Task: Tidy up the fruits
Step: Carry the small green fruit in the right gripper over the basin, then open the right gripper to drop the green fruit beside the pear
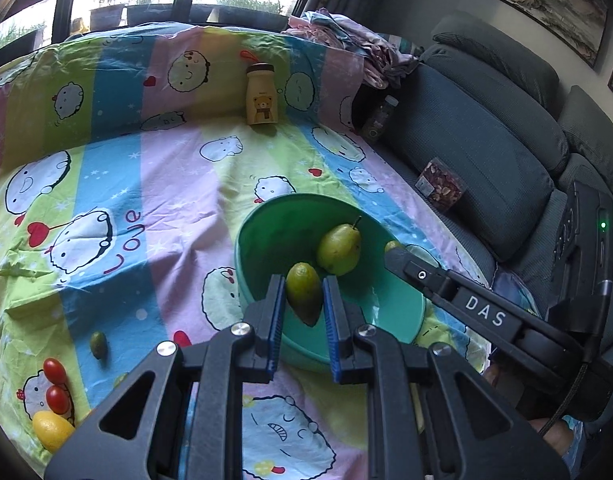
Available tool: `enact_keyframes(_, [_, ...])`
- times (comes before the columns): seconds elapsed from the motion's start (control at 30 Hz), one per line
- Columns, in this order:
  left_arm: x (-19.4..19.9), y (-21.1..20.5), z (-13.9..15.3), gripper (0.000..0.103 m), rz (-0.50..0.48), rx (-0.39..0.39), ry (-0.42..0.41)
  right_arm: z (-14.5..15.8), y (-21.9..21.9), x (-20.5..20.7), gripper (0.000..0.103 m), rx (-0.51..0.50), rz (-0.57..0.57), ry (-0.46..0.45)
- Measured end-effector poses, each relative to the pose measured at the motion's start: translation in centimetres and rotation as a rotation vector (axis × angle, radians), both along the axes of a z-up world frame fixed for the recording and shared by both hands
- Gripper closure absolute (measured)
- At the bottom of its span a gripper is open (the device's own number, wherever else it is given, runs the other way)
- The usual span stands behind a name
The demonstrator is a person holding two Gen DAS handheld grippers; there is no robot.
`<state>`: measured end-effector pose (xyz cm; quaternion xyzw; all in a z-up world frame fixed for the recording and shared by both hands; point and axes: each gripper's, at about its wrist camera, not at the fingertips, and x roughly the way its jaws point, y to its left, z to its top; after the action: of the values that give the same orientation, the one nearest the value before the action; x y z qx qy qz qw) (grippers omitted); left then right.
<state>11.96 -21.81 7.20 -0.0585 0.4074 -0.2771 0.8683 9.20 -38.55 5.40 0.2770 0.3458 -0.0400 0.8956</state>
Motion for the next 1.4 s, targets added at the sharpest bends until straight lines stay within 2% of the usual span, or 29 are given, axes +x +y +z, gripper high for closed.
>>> enact_keyframes(0.37, [0.6, -3.1, -1.7, 0.085, -0.087, -0.001, 0.073, -1.3, -1.8, 0.2, 0.081, 0.020, -0.034, 0.049])
enact_keyframes(0.63, [1.2, -4.3, -3.1, 0.085, -0.110, 0.006, 0.128, -2.5, -2.5, 0.6, 0.081, 0.028, -0.046, 0.101])
enact_keyframes(1.13, [2.3, -5.2, -4.7, 0.085, -0.098, 0.038, 0.179, -3.8, -2.9, 1.4, 0.081, 0.043, -0.035, 0.152])
enact_keyframes(1.4, [2.6, -5.1, -4.9, 0.085, -0.089, 0.036, 0.187, -4.1, -3.2, 1.5, 0.081, 0.112, 0.010, 0.128])
